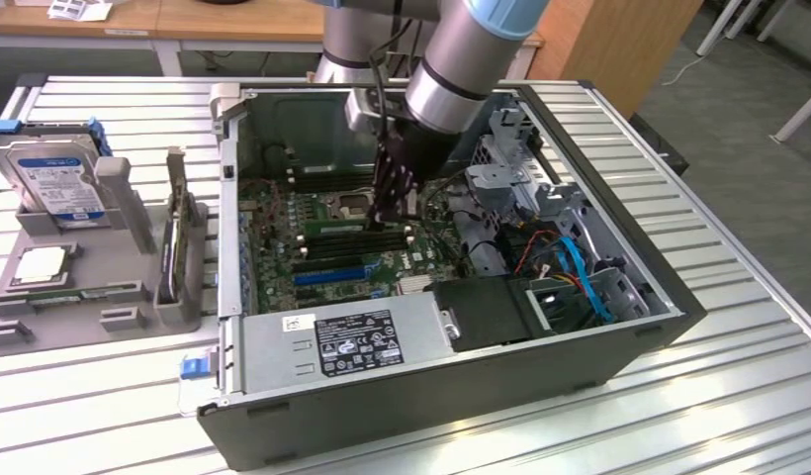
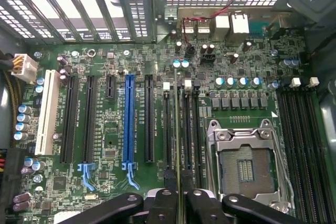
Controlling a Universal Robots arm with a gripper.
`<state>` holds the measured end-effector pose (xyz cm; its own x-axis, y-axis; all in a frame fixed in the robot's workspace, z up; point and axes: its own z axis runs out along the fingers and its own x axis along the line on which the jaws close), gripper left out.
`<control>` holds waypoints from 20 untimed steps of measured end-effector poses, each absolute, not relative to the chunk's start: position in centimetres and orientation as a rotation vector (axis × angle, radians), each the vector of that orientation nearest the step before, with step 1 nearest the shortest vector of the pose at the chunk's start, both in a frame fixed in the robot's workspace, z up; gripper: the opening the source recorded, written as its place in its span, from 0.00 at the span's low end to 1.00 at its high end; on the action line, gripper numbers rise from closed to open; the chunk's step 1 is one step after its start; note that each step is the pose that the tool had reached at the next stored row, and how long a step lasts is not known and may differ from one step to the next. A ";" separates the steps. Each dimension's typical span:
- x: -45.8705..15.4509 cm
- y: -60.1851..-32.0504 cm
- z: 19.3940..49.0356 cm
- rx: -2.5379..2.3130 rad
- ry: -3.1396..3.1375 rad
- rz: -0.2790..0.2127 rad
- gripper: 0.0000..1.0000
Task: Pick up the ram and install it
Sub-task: 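Insert the ram into the slot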
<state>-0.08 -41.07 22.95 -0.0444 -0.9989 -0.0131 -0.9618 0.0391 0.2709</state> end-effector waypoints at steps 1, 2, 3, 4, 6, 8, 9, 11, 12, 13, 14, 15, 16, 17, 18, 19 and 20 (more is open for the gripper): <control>-0.1 -41.1 22.9 2.038 -2.127 -0.307 0.14; -0.1 -41.1 22.8 2.038 -2.127 -0.307 0.14; -0.1 -41.2 22.8 2.038 -2.127 -0.307 0.14; -0.1 -41.2 22.8 2.038 -2.127 -0.307 0.14; -0.1 -41.2 22.8 2.038 -2.126 -0.307 0.14; 0.0 -41.2 22.8 2.038 -2.126 -0.307 0.14; 0.0 -41.3 22.8 2.038 -2.127 -0.307 0.14; 0.0 -41.4 22.8 2.038 -2.127 -0.307 0.14; 0.0 -41.5 22.8 2.038 -2.127 -0.307 0.14; 0.0 -41.6 22.8 2.038 -2.127 -0.307 0.14; 0.0 -41.7 22.8 2.038 -2.127 -0.307 0.14; 0.0 -41.7 22.8 2.038 -2.127 -0.307 0.14; 0.0 -41.7 22.8 2.038 -2.127 -0.307 0.14; 0.0 -41.7 22.8 2.038 -2.127 -0.307 0.14; 0.1 -41.7 22.8 2.038 -2.127 -0.307 0.14; 0.1 -41.7 22.7 2.038 -2.126 -0.307 0.14; 0.1 -41.7 22.7 2.038 -2.126 -0.307 0.14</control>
